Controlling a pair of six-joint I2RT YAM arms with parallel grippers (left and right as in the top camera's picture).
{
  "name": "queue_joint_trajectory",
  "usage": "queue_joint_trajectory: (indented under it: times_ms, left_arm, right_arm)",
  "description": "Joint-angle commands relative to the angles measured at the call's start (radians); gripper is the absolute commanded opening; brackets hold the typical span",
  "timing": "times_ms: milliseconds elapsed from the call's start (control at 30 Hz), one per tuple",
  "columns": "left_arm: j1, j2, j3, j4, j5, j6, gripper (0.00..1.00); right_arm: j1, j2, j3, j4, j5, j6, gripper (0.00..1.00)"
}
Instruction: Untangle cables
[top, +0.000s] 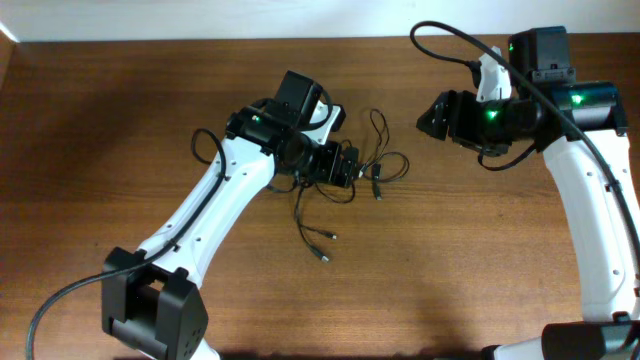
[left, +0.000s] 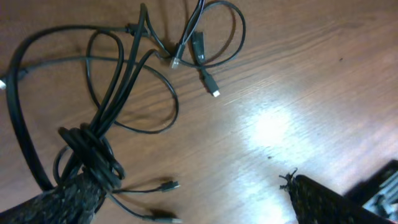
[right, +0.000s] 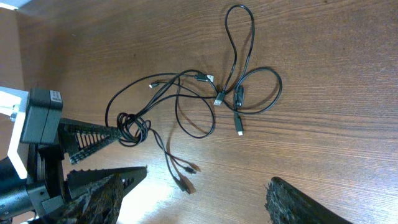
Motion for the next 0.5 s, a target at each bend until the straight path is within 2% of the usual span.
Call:
queue_joint_trajectory:
  times_ms: [0, 67, 133, 167, 200, 233, 300, 367, 467]
  left_arm:
    - [-0.006, -0.037, 0.018, -0.082, -0.033, 0.324, 0.99]
    - [-0.008, -0.037, 0.018, -0.127, 0.04, 0.513, 1.0]
    - [-0.006, -0.037, 0.019, -0.125, 0.069, 0.562, 0.99]
    - [0.015, -0.039, 0.063, -0.132, 0.078, 0.519, 0.94]
    - [0.061, -0.045, 0.126, -0.142, 0.07, 0.428, 0.95]
    - [0.157, -0.066, 0.215, -0.159, -0.013, 0.219, 0.97]
    - [0.34, -0.074, 0.245, -0.201, -0.053, 0.038, 0.98]
    - [0.472, -0.06, 0.203, -0.246, -0.065, 0.013, 0.98]
    - [0.547, -0.056, 0.18, -0.244, -0.105, -0.01, 0.99]
  right_arm:
    - [0.005, 0.007, 0.0, -0.013, 0.012, -0.002, 0.75]
    - [0.005, 0.007, 0.0, -0.013, 0.012, -0.002, 0.75]
    - [0.005, 0.007, 0.0, -0.013, 0.012, -0.002, 0.75]
    - [0.005, 0.007, 0.0, -0.013, 0.012, -0.002, 0.75]
    - [0.013, 0.008, 0.0, -0.012, 0.012, -0.002, 0.75]
    - [0.043, 0.021, 0.0, -0.005, 0.012, -0.001, 0.75]
    - [0.161, 0.076, 0.0, 0.057, 0.02, 0.027, 0.74]
    - [0.318, 0.172, 0.0, 0.162, 0.056, 0.097, 0.74]
    - [0.472, 0.282, 0.0, 0.228, 0.15, 0.156, 0.74]
